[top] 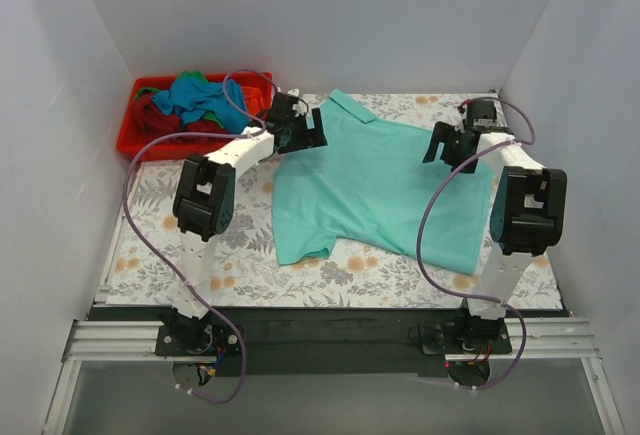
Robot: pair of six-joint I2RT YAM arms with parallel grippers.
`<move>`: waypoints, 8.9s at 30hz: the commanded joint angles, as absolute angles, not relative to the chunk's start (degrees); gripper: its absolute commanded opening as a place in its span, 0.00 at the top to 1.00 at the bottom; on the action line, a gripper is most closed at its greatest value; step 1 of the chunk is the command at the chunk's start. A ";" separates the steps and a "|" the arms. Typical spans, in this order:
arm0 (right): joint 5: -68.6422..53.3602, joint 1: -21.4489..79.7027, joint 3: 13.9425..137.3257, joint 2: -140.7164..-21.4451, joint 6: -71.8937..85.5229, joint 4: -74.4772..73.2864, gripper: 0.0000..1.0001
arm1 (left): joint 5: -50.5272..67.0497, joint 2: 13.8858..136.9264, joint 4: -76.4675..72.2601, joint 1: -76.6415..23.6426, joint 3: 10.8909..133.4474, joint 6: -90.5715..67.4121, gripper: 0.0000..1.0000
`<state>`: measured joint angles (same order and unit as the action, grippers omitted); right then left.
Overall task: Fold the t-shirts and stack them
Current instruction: Flatten the tshirt out, then fold the tshirt
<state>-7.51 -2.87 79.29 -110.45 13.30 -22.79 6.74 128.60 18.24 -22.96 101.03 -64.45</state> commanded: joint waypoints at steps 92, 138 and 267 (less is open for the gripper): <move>5.62 -2.73 43.41 -73.12 20.65 -30.68 0.12 | -11.96 70.66 26.10 -27.07 42.71 -71.28 1.00; 14.85 -7.38 47.20 -82.09 18.28 -28.48 0.99 | -15.64 70.93 28.30 -24.79 43.24 -70.66 1.00; 4.75 -3.78 33.92 -68.92 23.38 -30.74 0.99 | 3.25 92.29 24.61 -19.78 57.66 -56.51 1.00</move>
